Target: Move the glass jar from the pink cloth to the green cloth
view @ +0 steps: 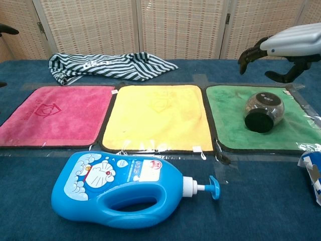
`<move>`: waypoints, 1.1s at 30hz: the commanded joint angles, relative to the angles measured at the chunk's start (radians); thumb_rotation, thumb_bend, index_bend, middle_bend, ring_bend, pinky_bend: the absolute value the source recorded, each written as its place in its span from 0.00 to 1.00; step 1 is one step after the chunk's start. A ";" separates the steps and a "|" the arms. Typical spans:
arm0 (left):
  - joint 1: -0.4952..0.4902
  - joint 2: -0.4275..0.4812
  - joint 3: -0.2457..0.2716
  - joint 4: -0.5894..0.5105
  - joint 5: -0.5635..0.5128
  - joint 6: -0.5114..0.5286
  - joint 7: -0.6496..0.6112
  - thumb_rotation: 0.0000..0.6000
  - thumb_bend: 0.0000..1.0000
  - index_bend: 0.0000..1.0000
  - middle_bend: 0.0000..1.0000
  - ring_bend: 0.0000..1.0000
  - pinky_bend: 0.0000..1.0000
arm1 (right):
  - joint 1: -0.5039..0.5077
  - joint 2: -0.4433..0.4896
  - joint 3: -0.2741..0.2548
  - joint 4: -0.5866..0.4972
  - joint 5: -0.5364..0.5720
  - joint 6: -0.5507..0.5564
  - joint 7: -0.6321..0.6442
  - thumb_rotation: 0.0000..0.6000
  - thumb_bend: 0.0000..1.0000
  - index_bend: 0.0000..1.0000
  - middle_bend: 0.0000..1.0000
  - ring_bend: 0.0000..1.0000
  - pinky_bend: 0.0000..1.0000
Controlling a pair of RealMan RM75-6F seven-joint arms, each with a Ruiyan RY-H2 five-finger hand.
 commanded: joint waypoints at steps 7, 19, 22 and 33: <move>0.018 0.038 0.000 -0.024 0.003 0.035 0.030 1.00 0.30 0.00 0.00 0.00 0.15 | -0.244 0.159 0.002 -0.229 0.047 0.327 -0.070 1.00 0.69 0.12 0.12 0.14 0.00; 0.107 0.080 0.027 -0.102 0.016 0.163 0.095 1.00 0.31 0.00 0.00 0.00 0.13 | -0.559 0.153 -0.068 -0.257 -0.049 0.684 -0.019 1.00 0.57 0.00 0.03 0.07 0.00; 0.141 0.079 0.045 -0.131 0.035 0.212 0.116 1.00 0.31 0.00 0.00 0.00 0.12 | -0.619 0.128 -0.074 -0.226 -0.074 0.750 0.000 1.00 0.52 0.00 0.03 0.07 0.00; 0.275 0.065 0.127 -0.191 0.095 0.354 0.170 1.00 0.30 0.00 0.00 0.00 0.11 | -0.748 0.100 -0.089 -0.177 -0.131 0.832 0.064 1.00 0.49 0.00 0.03 0.08 0.00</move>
